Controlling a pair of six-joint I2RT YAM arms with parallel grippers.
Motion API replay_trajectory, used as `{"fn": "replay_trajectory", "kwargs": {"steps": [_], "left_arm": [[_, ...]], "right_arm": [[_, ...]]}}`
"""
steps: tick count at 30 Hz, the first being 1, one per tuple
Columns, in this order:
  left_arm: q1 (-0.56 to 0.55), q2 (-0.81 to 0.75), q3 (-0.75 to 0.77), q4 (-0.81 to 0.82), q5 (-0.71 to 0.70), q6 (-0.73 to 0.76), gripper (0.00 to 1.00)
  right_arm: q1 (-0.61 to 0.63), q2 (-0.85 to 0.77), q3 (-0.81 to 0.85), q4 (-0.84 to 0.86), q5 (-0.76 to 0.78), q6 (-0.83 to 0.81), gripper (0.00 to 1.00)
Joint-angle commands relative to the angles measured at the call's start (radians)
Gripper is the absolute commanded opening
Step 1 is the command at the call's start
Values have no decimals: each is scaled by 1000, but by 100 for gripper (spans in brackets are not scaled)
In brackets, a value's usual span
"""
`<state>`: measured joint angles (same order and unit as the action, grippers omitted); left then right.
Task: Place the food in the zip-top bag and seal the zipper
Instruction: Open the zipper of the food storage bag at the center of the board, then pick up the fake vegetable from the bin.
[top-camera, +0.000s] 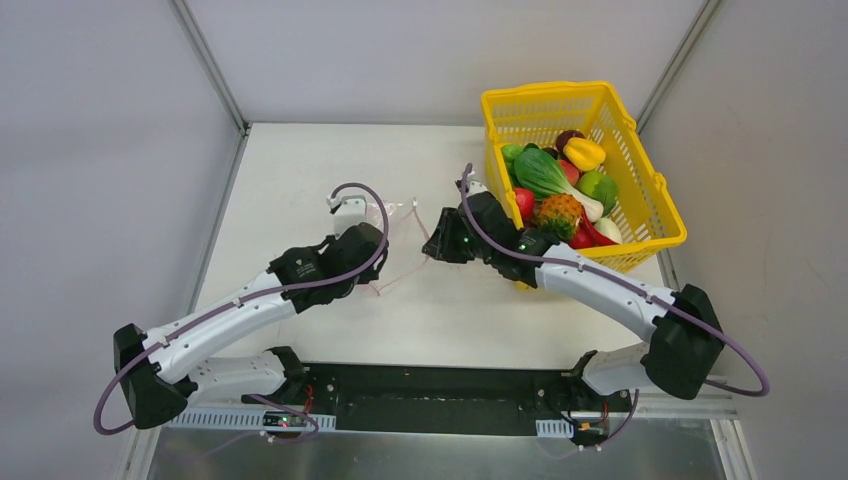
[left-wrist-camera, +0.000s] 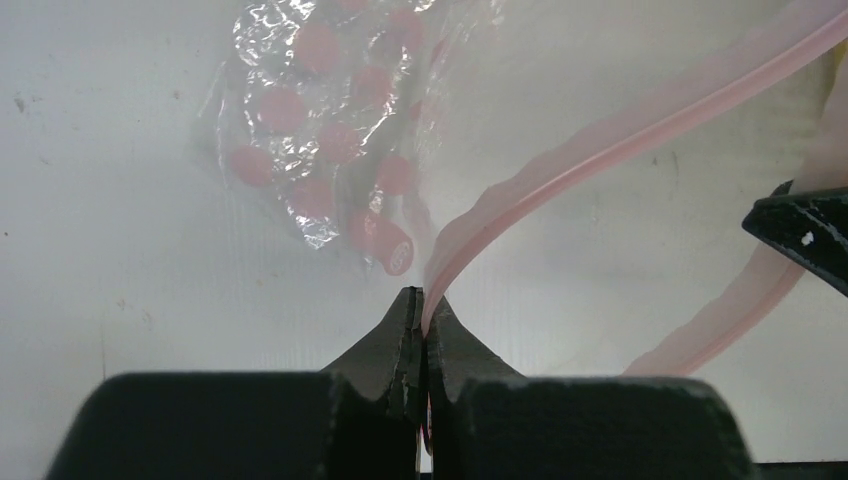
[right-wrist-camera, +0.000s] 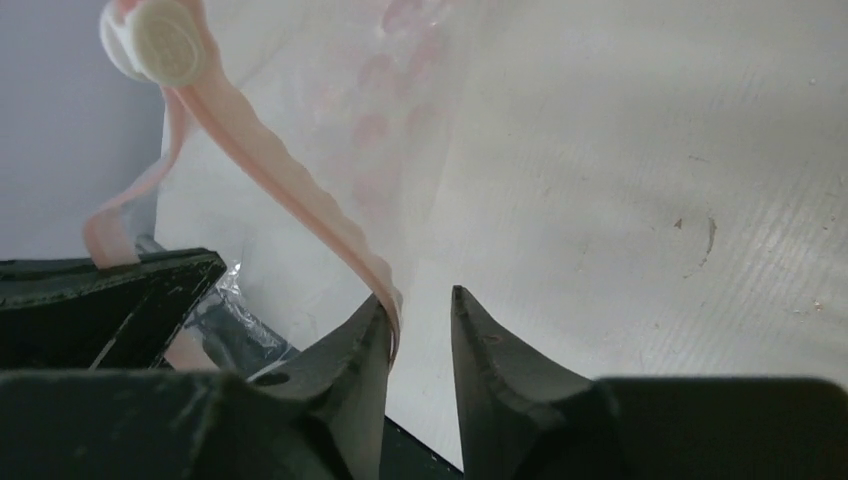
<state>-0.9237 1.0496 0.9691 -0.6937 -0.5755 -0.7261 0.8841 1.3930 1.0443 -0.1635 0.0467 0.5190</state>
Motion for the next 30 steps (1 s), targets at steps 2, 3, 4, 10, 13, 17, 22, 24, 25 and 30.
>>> {"fn": "replay_trajectory", "kwargs": {"steps": [2,3,4,10,13,17,22,24,25,30], "left_arm": [[-6,10,14,44,-2,-25,0],[-6,11,16,44,-4,-21,0],[-7,11,17,47,-4,-19,0],[-7,13,19,58,1,-3,0],[-7,16,19,61,14,3,0],[-7,17,22,70,31,27,0],[-6,17,25,65,34,41,0],[-7,17,23,66,37,49,0],[-7,16,23,67,38,54,0],[-6,31,39,62,62,93,0]], "right_arm": [[-23,-126,50,-17,-158,-63,42],[-28,-144,62,-21,-188,-82,44],[-33,-161,76,-32,-206,-101,45],[-64,-259,177,-137,-67,-248,50],[-125,-268,232,-183,51,-338,54],[-325,-212,333,-247,140,-428,54],[-625,-80,419,-264,-69,-496,55],[-714,14,481,-311,-141,-553,58],[-742,84,542,-344,-147,-585,60],[-798,328,727,-458,-217,-814,91]]}}
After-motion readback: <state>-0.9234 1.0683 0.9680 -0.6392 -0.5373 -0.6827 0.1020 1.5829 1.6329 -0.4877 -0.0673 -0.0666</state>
